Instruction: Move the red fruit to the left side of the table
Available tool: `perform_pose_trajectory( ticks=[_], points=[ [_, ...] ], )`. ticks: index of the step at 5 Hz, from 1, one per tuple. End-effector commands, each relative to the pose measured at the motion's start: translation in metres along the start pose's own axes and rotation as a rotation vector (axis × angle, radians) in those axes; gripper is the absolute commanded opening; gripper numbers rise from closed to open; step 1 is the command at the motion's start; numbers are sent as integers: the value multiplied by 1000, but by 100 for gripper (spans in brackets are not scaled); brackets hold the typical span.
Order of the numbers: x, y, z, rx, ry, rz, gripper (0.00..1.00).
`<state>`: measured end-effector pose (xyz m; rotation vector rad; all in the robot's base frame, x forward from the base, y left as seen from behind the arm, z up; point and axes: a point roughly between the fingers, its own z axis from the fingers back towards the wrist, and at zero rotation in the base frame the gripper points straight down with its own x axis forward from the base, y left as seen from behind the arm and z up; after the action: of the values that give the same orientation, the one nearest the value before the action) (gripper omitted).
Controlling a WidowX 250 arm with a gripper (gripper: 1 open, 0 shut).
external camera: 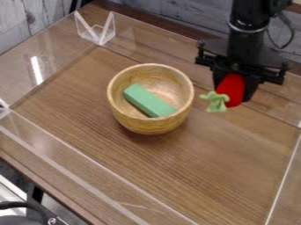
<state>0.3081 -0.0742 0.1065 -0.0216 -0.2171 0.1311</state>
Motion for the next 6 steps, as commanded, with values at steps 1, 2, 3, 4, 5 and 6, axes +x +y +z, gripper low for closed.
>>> perform_pose_trajectory(
  ticks=[1,2,3,4,5,6],
  points=[
    [20,5,6,-18,-62,31,0],
    [13,13,18,-37,-64,-8,0],
    [5,17,27,-56,-61,-53,0],
    [5,39,40,-46,-90,26,0],
    [4,78,49,-17,-109,151,0],
    [11,123,57,17,-120,267,0]
  ],
)
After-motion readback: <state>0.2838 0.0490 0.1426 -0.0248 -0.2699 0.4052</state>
